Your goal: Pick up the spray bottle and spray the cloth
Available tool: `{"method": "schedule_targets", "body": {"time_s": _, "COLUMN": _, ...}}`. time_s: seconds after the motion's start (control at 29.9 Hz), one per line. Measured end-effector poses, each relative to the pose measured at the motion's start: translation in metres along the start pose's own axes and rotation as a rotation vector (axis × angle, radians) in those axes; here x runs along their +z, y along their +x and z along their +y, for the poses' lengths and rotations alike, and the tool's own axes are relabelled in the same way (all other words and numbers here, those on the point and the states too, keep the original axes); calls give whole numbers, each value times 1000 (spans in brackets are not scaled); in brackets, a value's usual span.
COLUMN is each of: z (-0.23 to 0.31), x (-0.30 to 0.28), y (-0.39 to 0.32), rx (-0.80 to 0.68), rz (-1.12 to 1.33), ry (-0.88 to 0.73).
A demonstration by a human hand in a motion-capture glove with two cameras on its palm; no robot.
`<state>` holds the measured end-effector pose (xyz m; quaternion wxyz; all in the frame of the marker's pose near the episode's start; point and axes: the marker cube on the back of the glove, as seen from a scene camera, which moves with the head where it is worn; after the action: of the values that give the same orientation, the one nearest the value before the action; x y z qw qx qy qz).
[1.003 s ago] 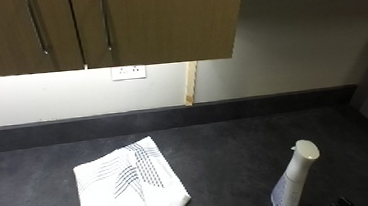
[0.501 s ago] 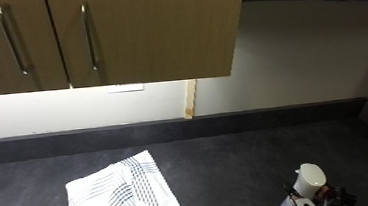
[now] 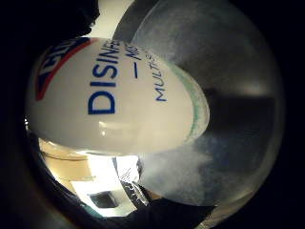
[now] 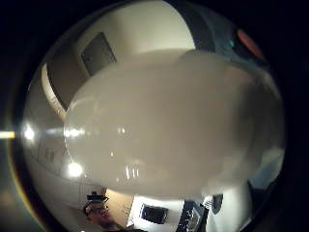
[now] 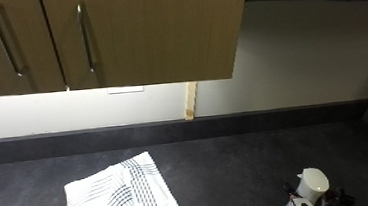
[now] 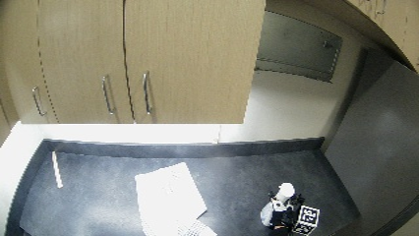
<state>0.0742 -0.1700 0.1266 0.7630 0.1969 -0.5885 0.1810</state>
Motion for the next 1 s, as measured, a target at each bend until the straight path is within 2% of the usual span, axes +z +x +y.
{"method": "schedule_targets", "body": {"time_s": 0.7, "z": -11, "x": -13, "y": 8, "rx": 7, "rz": -92, "ry": 60}}
{"method": "schedule_targets", "body": {"time_s": 1.0, "z": -16, "x": -22, "y": -62, "rx": -68, "rz": -109, "ry": 64}}
